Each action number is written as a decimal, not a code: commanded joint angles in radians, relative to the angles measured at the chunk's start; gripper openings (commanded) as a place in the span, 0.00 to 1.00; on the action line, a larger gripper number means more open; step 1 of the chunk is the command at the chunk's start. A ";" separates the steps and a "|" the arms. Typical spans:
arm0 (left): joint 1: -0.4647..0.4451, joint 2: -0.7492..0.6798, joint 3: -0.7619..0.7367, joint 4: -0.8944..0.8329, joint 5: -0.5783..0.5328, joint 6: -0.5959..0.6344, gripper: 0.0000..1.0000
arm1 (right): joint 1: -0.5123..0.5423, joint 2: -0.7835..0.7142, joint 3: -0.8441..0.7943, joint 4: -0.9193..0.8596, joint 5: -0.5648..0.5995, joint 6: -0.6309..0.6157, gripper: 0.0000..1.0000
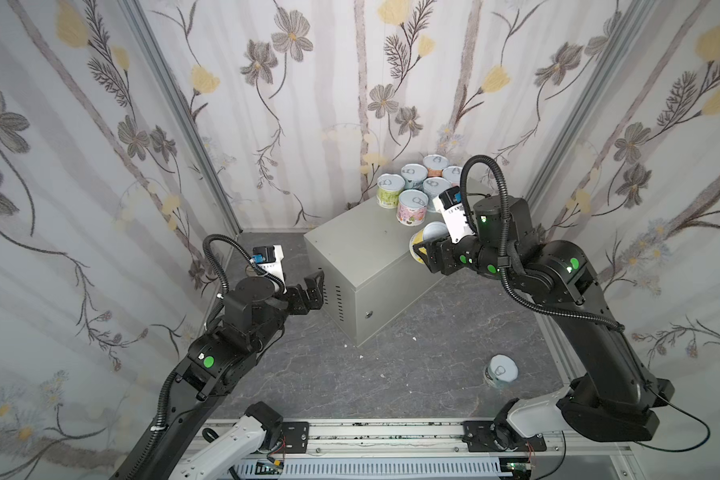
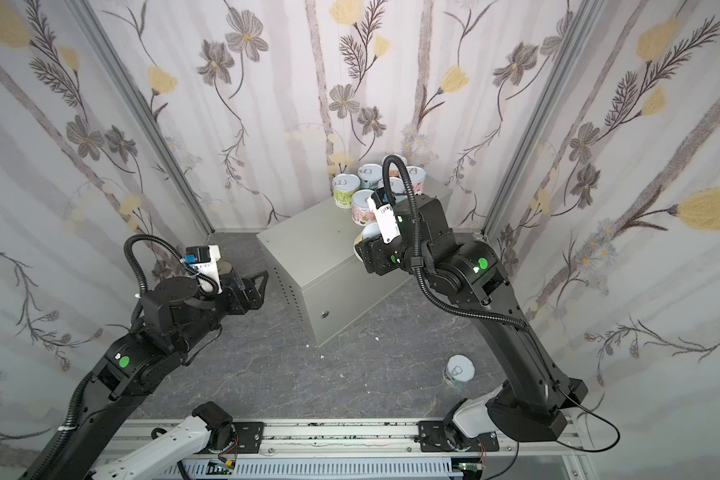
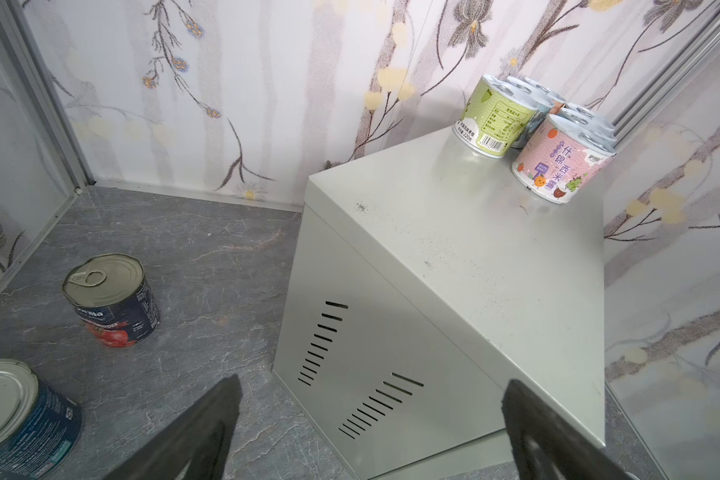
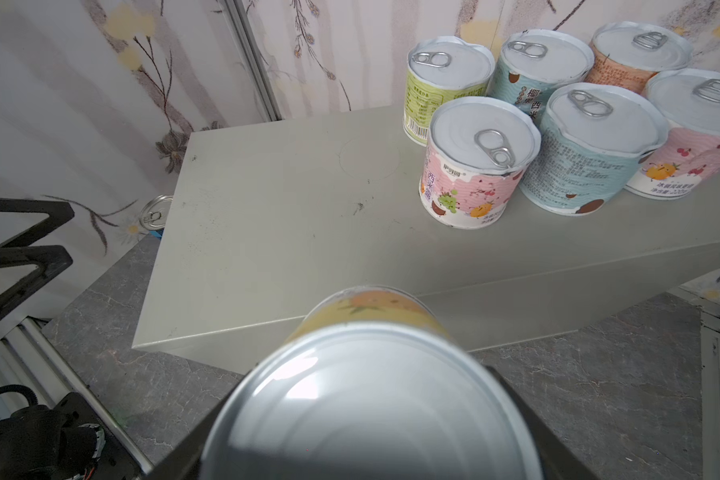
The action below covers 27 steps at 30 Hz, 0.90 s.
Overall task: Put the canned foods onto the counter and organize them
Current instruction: 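Lower the yellow can onto the cabinet top and open the right gripper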
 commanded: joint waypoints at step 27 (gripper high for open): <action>0.001 0.031 -0.001 0.016 0.000 0.043 1.00 | 0.040 0.319 0.243 -0.045 -0.012 -0.052 0.54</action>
